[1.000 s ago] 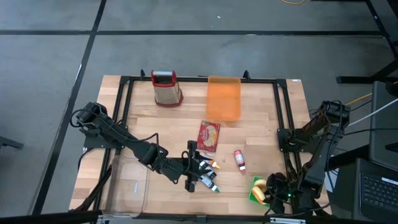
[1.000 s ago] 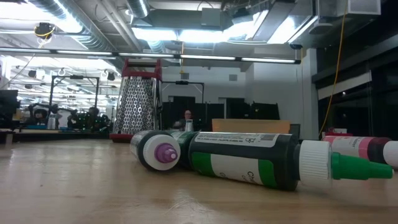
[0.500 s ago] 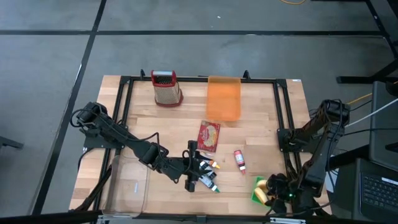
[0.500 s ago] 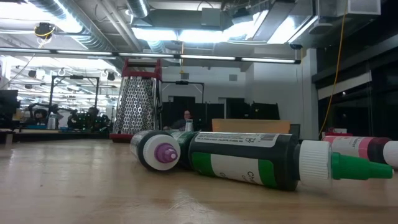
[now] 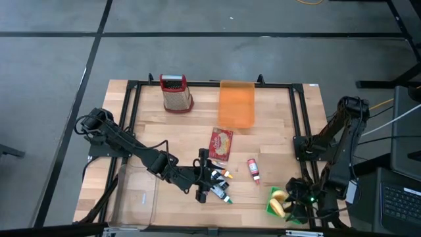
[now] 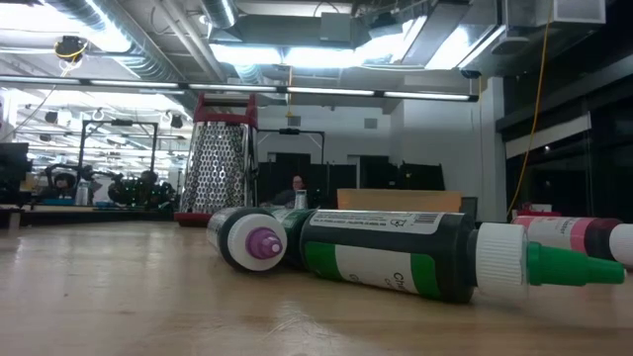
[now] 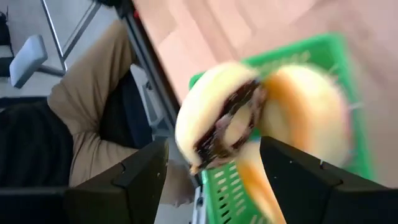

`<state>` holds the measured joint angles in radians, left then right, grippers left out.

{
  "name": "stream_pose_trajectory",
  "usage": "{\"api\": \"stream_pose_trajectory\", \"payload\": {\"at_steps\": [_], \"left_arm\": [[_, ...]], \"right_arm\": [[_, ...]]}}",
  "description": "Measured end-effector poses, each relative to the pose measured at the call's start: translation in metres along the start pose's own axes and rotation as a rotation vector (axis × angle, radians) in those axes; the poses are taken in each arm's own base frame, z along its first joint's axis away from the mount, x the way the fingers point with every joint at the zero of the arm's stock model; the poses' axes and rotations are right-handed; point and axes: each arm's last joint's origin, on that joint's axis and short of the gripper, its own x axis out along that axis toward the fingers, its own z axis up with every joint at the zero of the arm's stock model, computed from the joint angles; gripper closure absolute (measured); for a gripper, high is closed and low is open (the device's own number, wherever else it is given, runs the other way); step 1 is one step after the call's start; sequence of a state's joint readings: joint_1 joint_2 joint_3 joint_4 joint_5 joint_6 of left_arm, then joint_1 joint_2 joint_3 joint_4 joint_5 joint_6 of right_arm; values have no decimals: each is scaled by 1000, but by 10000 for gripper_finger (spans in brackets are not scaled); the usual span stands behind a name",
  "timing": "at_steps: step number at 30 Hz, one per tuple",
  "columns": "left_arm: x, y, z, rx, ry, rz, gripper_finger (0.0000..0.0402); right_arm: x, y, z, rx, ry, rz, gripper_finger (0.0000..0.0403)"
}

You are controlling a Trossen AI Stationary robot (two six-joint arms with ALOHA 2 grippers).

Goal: Pick & Place Food Item
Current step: Put the red popcorn bag into the orange bin

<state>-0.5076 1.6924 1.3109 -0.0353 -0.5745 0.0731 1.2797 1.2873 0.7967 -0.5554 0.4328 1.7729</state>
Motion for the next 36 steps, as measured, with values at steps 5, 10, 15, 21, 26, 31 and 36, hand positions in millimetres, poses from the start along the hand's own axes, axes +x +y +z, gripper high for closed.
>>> {"api": "stream_pose_trajectory", "payload": {"at_steps": [5,10,15,21,26,31,36], "left_arm": [[0,1,0,35,1,18,219],[5,10,-1,71,16,90,219],[13,26,-4,53,41,118,219],[34,56,-23,-35,60,40,219],[52,90,-66,-152,107,64,219],[60,120,-104,-353,160,90,219],[59,136,-132,-510,283,157,219]], "right_arm": [[-19,-7,15,-33,-149,12,147],[-34,-11,37,-95,-427,32,147],[-31,-9,57,-198,-784,-36,147],[-16,-10,87,-291,-931,-249,147],[-6,-10,108,-212,-982,-304,147],[0,-2,119,-211,-1013,-312,147],[-1,5,130,-238,-1093,-350,147]]}}
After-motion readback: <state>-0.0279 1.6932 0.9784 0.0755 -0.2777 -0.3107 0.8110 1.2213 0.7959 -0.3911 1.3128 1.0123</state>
